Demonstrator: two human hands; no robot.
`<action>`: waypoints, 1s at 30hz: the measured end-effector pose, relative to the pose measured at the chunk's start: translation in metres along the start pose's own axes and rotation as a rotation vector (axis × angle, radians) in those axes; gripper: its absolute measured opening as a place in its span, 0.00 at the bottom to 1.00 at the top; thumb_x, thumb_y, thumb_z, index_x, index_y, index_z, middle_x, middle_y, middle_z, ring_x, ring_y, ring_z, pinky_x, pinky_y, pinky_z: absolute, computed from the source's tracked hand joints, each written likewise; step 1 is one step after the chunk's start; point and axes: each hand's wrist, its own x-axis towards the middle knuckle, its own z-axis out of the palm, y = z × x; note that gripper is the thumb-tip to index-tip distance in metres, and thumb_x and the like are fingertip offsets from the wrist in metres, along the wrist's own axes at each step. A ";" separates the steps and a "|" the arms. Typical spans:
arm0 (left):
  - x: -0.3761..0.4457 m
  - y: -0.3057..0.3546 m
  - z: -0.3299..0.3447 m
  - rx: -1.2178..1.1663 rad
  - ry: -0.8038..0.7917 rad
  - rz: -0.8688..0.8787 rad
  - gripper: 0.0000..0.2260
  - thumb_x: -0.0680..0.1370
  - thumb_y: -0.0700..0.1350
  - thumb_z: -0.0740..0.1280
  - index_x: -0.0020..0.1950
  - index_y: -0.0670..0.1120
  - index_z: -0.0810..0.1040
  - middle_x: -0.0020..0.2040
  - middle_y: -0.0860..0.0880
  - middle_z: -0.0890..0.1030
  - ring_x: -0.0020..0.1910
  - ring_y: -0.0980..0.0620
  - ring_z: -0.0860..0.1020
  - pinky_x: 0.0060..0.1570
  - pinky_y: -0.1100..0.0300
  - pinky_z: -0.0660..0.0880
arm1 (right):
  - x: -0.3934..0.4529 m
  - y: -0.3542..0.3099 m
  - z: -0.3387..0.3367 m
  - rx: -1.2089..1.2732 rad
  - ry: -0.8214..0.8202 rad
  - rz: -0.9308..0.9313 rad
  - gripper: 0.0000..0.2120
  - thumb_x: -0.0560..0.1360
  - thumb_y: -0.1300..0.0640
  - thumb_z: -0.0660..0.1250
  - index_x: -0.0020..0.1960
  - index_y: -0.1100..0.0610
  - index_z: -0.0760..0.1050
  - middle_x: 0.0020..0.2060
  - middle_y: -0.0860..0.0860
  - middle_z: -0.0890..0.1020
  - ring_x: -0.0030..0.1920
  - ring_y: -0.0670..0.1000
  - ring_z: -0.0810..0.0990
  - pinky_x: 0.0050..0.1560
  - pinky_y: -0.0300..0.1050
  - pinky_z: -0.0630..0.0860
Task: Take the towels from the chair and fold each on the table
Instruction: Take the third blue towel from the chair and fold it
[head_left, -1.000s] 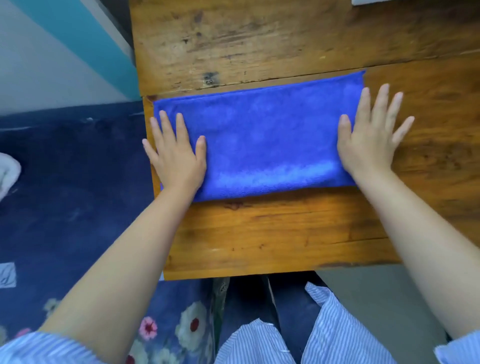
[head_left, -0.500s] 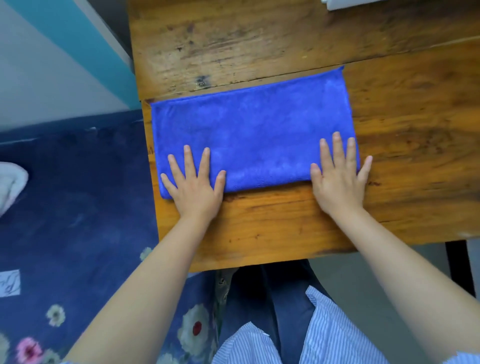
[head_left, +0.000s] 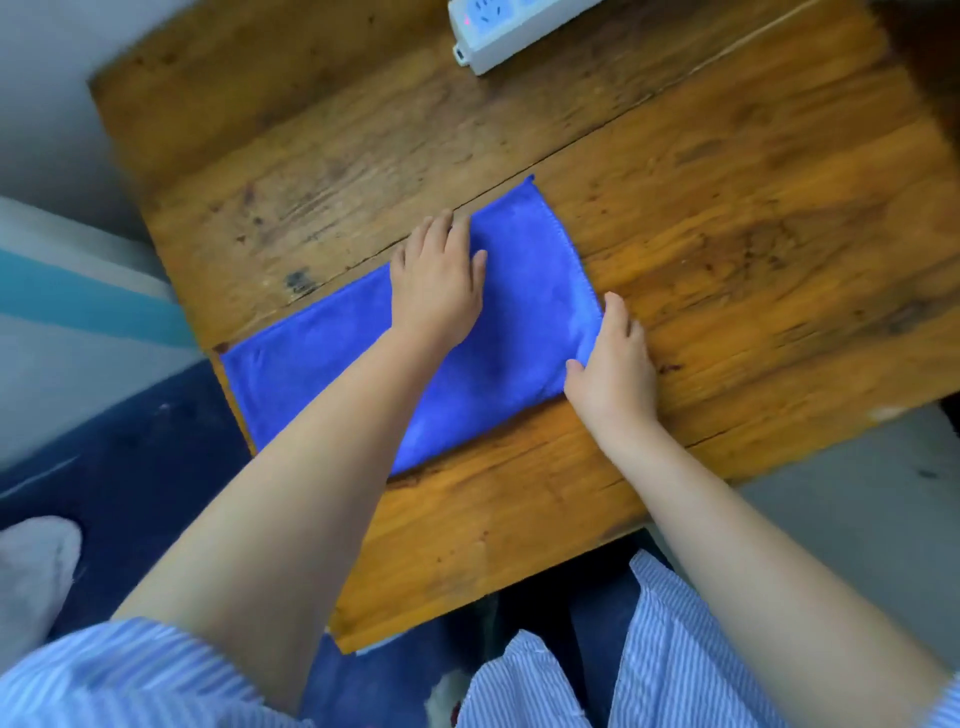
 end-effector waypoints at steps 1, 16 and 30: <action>0.014 0.007 -0.002 -0.002 -0.033 0.019 0.21 0.82 0.46 0.53 0.74 0.43 0.59 0.73 0.45 0.64 0.71 0.44 0.62 0.67 0.50 0.61 | 0.006 0.001 -0.004 0.052 -0.010 0.037 0.31 0.74 0.63 0.64 0.73 0.59 0.54 0.67 0.60 0.66 0.65 0.61 0.68 0.62 0.48 0.65; 0.094 0.019 -0.075 -0.763 -0.342 -0.059 0.14 0.73 0.31 0.67 0.36 0.50 0.73 0.34 0.55 0.77 0.32 0.60 0.76 0.35 0.66 0.74 | 0.064 -0.009 -0.067 0.114 0.300 -0.205 0.10 0.66 0.70 0.63 0.47 0.65 0.78 0.48 0.63 0.77 0.48 0.63 0.76 0.45 0.45 0.64; -0.017 -0.124 -0.078 0.175 0.037 0.822 0.12 0.64 0.42 0.54 0.32 0.41 0.77 0.28 0.45 0.76 0.29 0.45 0.76 0.31 0.61 0.70 | -0.062 -0.036 0.020 0.023 0.230 -0.955 0.09 0.61 0.63 0.57 0.34 0.62 0.76 0.30 0.57 0.77 0.36 0.54 0.71 0.37 0.47 0.64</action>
